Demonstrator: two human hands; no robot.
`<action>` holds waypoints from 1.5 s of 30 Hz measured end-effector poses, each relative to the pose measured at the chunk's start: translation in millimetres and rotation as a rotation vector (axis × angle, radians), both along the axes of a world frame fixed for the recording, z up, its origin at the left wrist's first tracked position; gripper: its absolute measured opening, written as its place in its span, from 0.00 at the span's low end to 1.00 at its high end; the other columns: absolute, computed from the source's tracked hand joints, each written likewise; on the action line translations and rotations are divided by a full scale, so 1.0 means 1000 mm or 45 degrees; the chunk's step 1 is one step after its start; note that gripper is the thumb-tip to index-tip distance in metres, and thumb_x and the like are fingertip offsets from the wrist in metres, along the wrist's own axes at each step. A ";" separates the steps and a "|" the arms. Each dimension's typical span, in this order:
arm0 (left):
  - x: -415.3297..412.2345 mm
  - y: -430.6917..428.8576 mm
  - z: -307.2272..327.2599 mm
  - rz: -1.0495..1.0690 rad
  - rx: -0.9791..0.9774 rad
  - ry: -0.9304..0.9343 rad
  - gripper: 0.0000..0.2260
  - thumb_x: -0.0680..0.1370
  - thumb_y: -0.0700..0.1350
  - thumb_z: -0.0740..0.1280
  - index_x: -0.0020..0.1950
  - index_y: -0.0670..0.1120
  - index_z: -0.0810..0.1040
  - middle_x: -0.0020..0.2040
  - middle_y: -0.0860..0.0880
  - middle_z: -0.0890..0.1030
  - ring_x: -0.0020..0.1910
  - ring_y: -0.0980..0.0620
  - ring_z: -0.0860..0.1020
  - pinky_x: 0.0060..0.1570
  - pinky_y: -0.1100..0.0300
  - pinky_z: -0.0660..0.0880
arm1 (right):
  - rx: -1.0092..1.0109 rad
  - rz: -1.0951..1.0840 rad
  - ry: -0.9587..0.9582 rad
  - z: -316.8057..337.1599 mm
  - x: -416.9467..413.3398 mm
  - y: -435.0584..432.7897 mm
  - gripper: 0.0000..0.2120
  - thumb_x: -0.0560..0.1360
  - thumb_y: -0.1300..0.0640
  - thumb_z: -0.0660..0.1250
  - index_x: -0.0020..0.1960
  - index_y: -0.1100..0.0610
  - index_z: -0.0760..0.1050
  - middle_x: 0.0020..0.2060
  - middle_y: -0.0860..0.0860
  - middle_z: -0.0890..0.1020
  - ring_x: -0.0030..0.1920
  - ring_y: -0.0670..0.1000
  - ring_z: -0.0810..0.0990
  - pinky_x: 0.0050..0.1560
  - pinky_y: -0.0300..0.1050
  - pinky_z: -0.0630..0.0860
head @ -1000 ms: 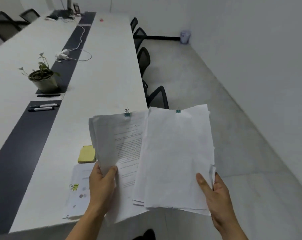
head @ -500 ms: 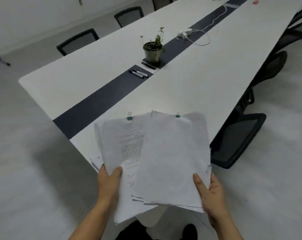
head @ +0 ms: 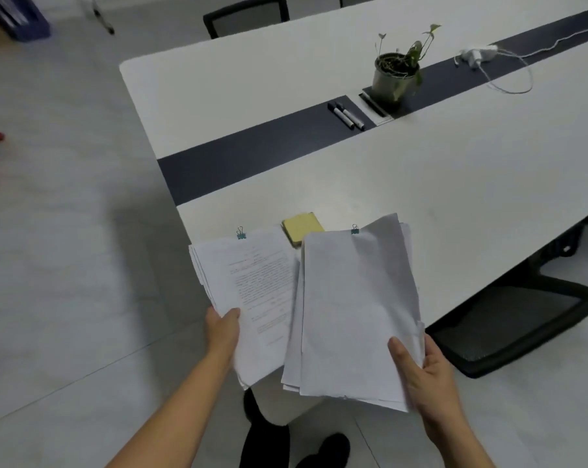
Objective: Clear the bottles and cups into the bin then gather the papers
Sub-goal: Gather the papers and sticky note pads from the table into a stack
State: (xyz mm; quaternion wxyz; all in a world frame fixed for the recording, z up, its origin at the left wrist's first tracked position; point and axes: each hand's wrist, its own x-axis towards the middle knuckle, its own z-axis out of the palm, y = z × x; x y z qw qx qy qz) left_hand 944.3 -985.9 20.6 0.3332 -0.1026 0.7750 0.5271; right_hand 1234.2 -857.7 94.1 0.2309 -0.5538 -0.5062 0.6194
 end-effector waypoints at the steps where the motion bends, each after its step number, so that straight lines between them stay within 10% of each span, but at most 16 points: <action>1: -0.006 0.001 -0.012 -0.040 -0.007 -0.010 0.16 0.76 0.36 0.63 0.64 0.42 0.76 0.56 0.47 0.82 0.53 0.45 0.81 0.57 0.47 0.78 | 0.017 0.002 -0.019 0.002 -0.003 0.001 0.13 0.77 0.56 0.70 0.60 0.50 0.79 0.52 0.48 0.86 0.53 0.50 0.85 0.57 0.53 0.79; 9: -0.026 -0.013 -0.043 -0.450 -0.195 -0.025 0.18 0.80 0.40 0.64 0.68 0.40 0.66 0.62 0.48 0.74 0.58 0.48 0.73 0.59 0.58 0.70 | 0.004 0.203 -0.064 0.008 -0.045 0.008 0.13 0.77 0.56 0.70 0.61 0.51 0.79 0.55 0.49 0.86 0.57 0.52 0.84 0.61 0.53 0.78; 13: -0.029 -0.024 -0.037 -0.214 -0.334 0.064 0.24 0.80 0.52 0.65 0.71 0.41 0.65 0.67 0.39 0.71 0.66 0.41 0.70 0.66 0.49 0.68 | -0.072 0.389 -0.064 0.002 -0.079 0.013 0.13 0.78 0.55 0.69 0.62 0.50 0.78 0.54 0.49 0.86 0.55 0.51 0.85 0.58 0.51 0.79; 17: -0.016 -0.027 -0.007 0.118 0.133 -0.146 0.18 0.82 0.60 0.57 0.59 0.47 0.74 0.52 0.50 0.78 0.52 0.49 0.77 0.52 0.55 0.73 | -0.117 0.637 -0.083 -0.009 -0.115 0.026 0.14 0.78 0.53 0.70 0.63 0.49 0.77 0.53 0.48 0.86 0.52 0.51 0.86 0.54 0.49 0.81; 20: -0.001 -0.025 0.006 0.228 0.289 -0.205 0.07 0.82 0.48 0.63 0.59 0.49 0.76 0.52 0.51 0.83 0.51 0.51 0.81 0.47 0.55 0.77 | -0.086 0.813 -0.114 -0.018 -0.136 0.040 0.14 0.77 0.50 0.70 0.62 0.46 0.77 0.53 0.45 0.86 0.51 0.47 0.85 0.52 0.46 0.82; 23: 0.005 -0.019 0.013 0.285 0.198 -0.018 0.18 0.77 0.29 0.61 0.56 0.51 0.73 0.53 0.46 0.83 0.48 0.47 0.81 0.51 0.49 0.78 | 0.032 0.989 -0.182 -0.026 -0.150 0.053 0.18 0.76 0.42 0.69 0.63 0.45 0.75 0.55 0.41 0.84 0.52 0.42 0.83 0.50 0.37 0.79; 29: 0.004 -0.001 -0.003 0.249 0.005 0.100 0.17 0.77 0.31 0.61 0.62 0.47 0.72 0.52 0.49 0.82 0.46 0.53 0.80 0.44 0.59 0.76 | 0.169 1.236 -0.494 -0.071 -0.162 0.074 0.27 0.83 0.41 0.55 0.78 0.52 0.61 0.72 0.48 0.71 0.71 0.52 0.71 0.70 0.48 0.67; 34: 0.008 0.003 -0.026 0.107 -0.413 -0.021 0.28 0.79 0.43 0.65 0.78 0.39 0.61 0.76 0.41 0.66 0.72 0.43 0.67 0.69 0.53 0.64 | 0.258 1.364 -0.816 -0.098 -0.160 0.088 0.22 0.83 0.46 0.54 0.73 0.56 0.64 0.66 0.60 0.69 0.63 0.61 0.74 0.58 0.48 0.70; 45: 0.024 0.021 -0.028 -0.072 -0.298 -0.079 0.34 0.79 0.44 0.66 0.80 0.42 0.52 0.79 0.45 0.59 0.77 0.46 0.60 0.72 0.55 0.59 | 0.290 1.453 -0.880 -0.094 -0.152 0.072 0.33 0.80 0.45 0.58 0.80 0.53 0.50 0.71 0.58 0.66 0.66 0.60 0.71 0.64 0.53 0.72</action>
